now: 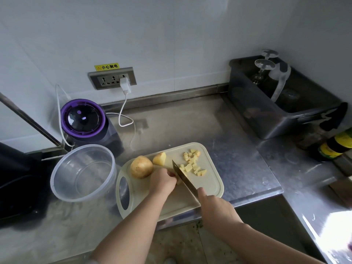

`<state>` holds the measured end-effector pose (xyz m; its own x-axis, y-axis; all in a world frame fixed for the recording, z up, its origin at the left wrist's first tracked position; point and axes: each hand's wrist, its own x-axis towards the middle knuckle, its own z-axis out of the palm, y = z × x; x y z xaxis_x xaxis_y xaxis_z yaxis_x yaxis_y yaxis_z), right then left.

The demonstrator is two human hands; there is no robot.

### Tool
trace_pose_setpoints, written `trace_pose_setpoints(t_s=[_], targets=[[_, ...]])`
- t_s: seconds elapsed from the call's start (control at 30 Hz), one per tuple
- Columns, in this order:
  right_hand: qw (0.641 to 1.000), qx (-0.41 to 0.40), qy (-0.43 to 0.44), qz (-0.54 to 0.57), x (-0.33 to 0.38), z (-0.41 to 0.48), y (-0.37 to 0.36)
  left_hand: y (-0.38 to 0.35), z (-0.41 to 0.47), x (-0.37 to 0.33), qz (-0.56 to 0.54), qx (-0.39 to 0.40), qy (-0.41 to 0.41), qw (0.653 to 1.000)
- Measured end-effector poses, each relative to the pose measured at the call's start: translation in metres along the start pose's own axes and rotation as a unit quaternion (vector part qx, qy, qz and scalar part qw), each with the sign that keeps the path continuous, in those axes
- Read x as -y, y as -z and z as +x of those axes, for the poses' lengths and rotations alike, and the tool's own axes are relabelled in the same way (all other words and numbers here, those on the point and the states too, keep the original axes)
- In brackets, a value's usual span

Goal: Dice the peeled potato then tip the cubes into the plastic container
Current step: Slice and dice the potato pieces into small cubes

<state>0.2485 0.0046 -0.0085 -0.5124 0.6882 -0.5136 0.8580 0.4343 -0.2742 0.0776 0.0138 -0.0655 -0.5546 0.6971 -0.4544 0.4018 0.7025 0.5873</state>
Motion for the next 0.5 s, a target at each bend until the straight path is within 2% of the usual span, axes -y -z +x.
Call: trace_pose_setpoints(t_s=[0.13,0.3,0.5], targets=[[1.000,-0.028,0.007,-0.008,-0.0038,-0.0059,0.0004,0.0012,-0.0002,0.0032,-0.024,0.021,0.016,0.999],[1.000,0.000,0.013,0.002,0.0006,-0.0091,-0.0011,0.0008,-0.0002,0.0055,-0.043,0.023,0.025,0.999],[1.000,-0.004,0.020,-0.012,0.0033,-0.0110,-0.0012,0.0000,0.0006,0.0065,-0.054,0.015,0.033,0.998]])
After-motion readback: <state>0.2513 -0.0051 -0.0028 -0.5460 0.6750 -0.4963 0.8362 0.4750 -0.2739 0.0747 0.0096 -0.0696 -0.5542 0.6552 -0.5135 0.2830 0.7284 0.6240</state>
